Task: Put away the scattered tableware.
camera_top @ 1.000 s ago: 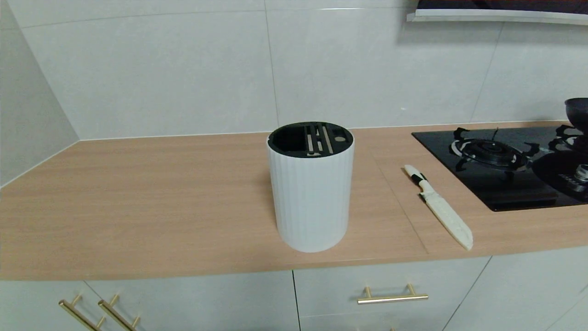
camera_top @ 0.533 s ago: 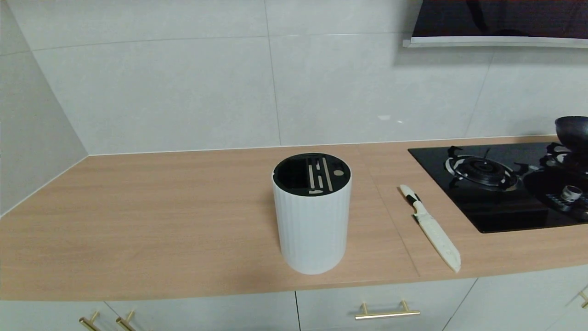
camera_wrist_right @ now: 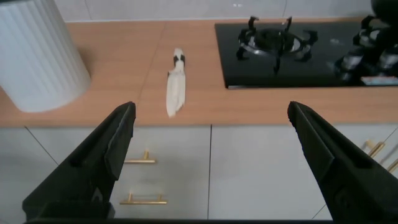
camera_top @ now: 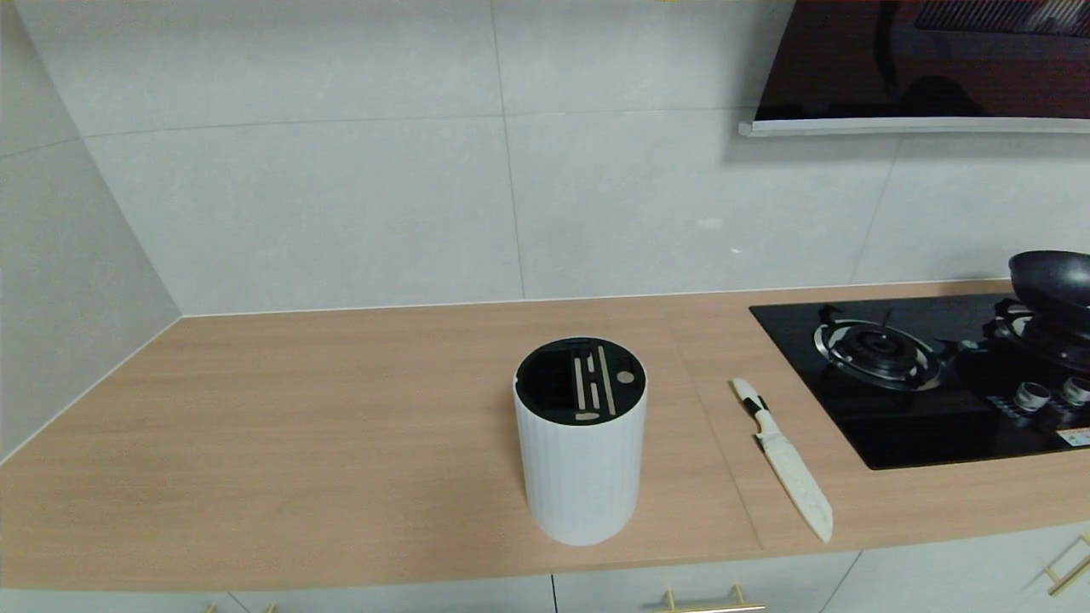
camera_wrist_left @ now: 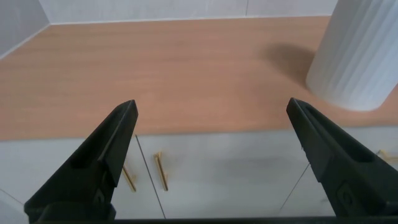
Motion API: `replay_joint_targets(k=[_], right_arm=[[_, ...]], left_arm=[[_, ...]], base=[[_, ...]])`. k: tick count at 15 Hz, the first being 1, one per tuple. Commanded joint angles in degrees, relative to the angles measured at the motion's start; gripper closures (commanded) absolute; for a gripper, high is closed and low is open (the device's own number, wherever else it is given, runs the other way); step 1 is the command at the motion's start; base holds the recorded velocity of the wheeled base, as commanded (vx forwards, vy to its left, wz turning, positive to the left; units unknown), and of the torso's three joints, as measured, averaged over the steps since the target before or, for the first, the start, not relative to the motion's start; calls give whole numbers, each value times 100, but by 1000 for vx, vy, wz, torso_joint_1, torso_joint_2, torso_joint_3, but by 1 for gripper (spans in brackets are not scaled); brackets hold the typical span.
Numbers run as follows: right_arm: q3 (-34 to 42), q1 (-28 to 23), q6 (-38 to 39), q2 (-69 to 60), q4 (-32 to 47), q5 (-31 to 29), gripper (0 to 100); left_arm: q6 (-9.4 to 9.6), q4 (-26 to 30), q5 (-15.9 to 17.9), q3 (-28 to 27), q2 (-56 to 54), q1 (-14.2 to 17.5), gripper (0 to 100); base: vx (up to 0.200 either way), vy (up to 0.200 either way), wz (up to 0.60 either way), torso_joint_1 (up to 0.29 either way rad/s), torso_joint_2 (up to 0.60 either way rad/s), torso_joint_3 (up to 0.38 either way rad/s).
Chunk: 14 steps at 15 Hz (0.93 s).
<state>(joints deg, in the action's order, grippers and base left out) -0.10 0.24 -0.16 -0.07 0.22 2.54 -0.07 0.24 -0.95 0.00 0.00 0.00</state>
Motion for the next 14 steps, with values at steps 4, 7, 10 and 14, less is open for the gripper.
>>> replay_joint_targets(k=[4, 7, 10, 14], right_arm=[[1, 2, -2, 7, -4, 1, 0], [1, 2, 16, 7, 4, -7, 0], [1, 2, -2, 7, -4, -16, 0], [1, 2, -11, 7, -4, -7, 0]], left_arm=[[-1, 2, -10, 0, 0, 0, 0], [-1, 2, -2, 0, 0, 0, 0], [-1, 2, -10, 0, 0, 0, 0], [-1, 2, -10, 0, 0, 0, 0]], base=[[0, 0, 0, 198, -403, -209], [0, 0, 0, 106, -211, -90], [0, 0, 0, 0, 0, 0], [0, 0, 0, 0, 0, 0]])
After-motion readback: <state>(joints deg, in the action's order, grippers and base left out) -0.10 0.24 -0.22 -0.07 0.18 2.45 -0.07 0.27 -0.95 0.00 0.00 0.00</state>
